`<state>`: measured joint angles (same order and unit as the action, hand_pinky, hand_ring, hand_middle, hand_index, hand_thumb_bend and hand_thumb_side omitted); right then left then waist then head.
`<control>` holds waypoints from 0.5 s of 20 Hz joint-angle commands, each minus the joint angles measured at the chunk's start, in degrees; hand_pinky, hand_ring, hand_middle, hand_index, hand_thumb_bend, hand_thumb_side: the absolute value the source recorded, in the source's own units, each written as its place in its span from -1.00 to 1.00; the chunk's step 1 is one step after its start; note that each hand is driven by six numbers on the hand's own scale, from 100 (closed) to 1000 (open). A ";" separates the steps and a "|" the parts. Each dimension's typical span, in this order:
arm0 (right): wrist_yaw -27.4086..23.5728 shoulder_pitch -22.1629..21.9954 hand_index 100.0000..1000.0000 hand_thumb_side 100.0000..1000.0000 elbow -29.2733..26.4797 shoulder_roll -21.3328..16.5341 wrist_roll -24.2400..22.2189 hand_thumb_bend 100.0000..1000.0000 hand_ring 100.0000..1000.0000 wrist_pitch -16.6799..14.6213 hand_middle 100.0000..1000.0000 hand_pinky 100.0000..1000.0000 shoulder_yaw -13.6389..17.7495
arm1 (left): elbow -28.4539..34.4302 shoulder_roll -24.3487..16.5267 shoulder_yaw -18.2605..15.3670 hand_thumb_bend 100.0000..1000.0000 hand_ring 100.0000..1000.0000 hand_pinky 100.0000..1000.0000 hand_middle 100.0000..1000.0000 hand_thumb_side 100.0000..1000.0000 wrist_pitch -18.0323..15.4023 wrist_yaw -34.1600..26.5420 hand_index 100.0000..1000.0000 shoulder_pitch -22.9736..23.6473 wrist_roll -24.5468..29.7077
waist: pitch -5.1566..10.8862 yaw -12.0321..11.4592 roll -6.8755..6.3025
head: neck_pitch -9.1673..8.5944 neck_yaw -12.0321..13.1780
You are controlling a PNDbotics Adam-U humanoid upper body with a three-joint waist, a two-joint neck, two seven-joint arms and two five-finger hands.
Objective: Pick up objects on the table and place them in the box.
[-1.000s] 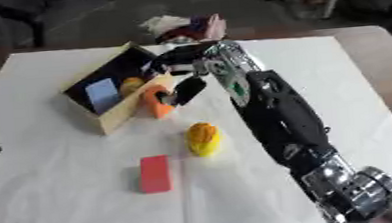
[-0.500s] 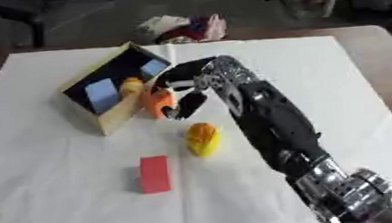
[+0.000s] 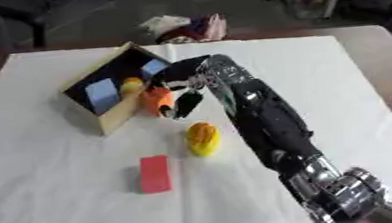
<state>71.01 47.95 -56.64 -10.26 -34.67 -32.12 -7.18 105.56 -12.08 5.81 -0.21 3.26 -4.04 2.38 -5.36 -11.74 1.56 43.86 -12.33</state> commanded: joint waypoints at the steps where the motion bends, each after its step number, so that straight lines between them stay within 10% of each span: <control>1: 0.92 1.62 0.94 0.18 0.09 0.05 -0.28 -1.00 0.81 -0.44 0.87 0.67 0.46 | 0.75 -0.49 0.02 -1.00 0.21 0.58 0.28 0.36 -0.14 -0.20 0.45 -0.43 0.32 | 0.70 -0.10 -0.28 | 0.26 -0.30; 10: 3.31 2.23 0.94 0.25 2.28 1.47 0.14 -1.00 0.82 -0.37 0.88 0.68 0.64 | 0.77 -0.45 0.10 -1.00 0.21 0.58 0.28 0.36 -0.18 -0.35 0.46 -0.48 0.48 | 0.74 -0.28 -0.41 | 0.26 -0.65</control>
<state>73.80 48.93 -54.31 -8.74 -34.42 -32.08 -6.84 105.55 -12.08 5.82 -0.27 3.09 -4.04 2.72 -5.30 -11.99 1.48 43.86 -12.76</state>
